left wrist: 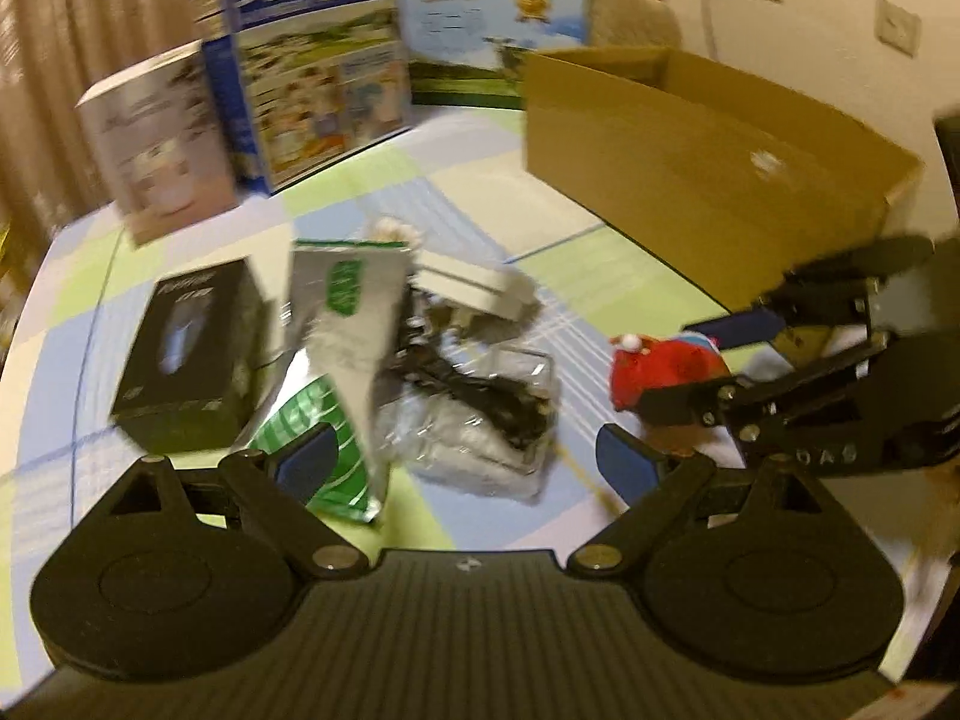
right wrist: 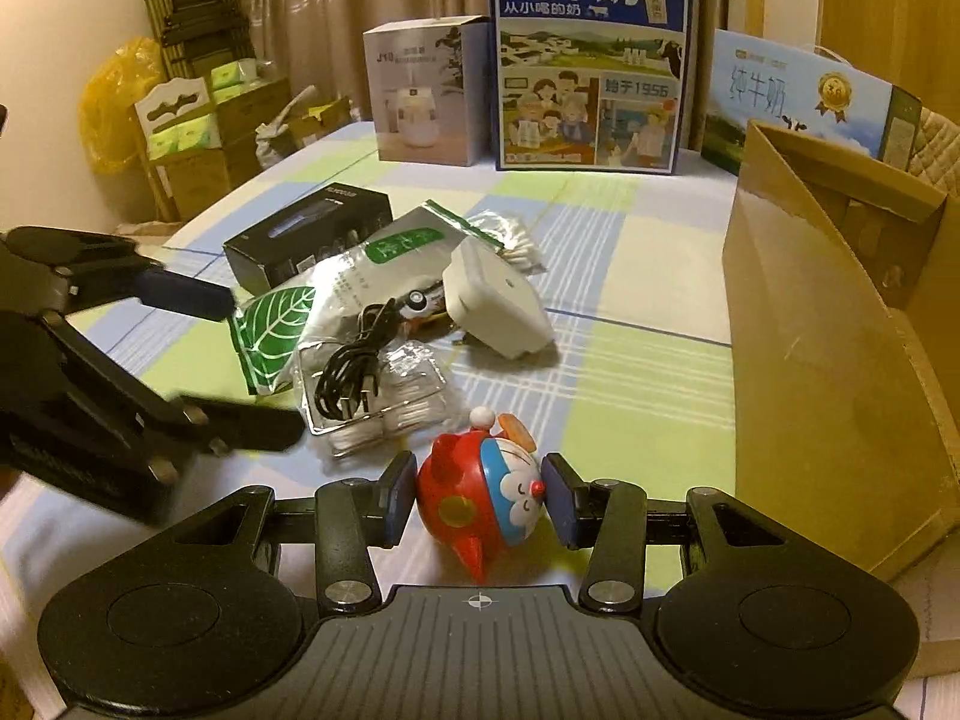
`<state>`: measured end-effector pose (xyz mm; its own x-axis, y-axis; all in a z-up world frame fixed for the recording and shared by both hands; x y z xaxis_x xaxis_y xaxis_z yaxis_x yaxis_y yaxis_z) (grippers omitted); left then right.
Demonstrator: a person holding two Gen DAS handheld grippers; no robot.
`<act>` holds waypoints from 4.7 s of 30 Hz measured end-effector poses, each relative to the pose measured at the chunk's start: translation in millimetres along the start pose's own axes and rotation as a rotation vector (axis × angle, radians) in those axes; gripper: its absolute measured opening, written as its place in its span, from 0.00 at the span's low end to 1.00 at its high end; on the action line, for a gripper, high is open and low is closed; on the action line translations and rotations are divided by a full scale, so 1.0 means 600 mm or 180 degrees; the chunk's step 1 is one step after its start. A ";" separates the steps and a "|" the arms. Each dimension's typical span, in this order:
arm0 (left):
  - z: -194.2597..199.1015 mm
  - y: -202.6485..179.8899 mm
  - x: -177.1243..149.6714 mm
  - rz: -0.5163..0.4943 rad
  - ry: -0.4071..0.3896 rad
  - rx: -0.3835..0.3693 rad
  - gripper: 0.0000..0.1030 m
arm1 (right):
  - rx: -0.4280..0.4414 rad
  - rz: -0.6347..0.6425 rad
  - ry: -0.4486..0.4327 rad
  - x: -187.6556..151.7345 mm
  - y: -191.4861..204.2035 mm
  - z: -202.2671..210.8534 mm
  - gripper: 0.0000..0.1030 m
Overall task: Organize objects
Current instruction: 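Grasp the red Doraemon figure with the right tool while the left tool grasps the black cable, then carry the figure and cable into the cardboard box and open both tools, then move both tools back over the remaining items on the table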
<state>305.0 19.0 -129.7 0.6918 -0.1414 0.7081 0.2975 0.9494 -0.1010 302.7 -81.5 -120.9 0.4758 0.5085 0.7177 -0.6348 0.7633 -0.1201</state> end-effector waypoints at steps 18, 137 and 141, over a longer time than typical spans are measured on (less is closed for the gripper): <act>-0.045 -0.011 0.023 0.0340 0.0041 -0.0145 0.55 | -0.0071 -0.0114 0.0004 -0.002 -0.032 0.003 0.41; 0.044 -0.136 0.197 0.0890 -0.0554 -0.0436 0.68 | -0.1197 -0.0985 -0.0735 0.069 -0.267 0.219 0.53; 0.054 -0.101 0.190 0.0911 -0.0592 -0.0298 0.71 | -0.1071 -0.0845 -0.0821 0.087 -0.239 0.212 0.54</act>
<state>344.5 -45.6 -20.3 0.6268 0.1882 0.7561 0.1740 0.9121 -0.3713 341.0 -215.2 21.2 0.4013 0.1965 0.8946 -0.2604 0.9609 -0.0943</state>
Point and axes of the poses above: each gripper's, at about its wrist camera, not at the fingertips, and z roughly against the way its jaws point, y to its left, x to its top, the point moved 8 cm from there along -z, roughly the way its jaws point, and after that the axes turned 14 degrees about z, right-handed, at the moved point
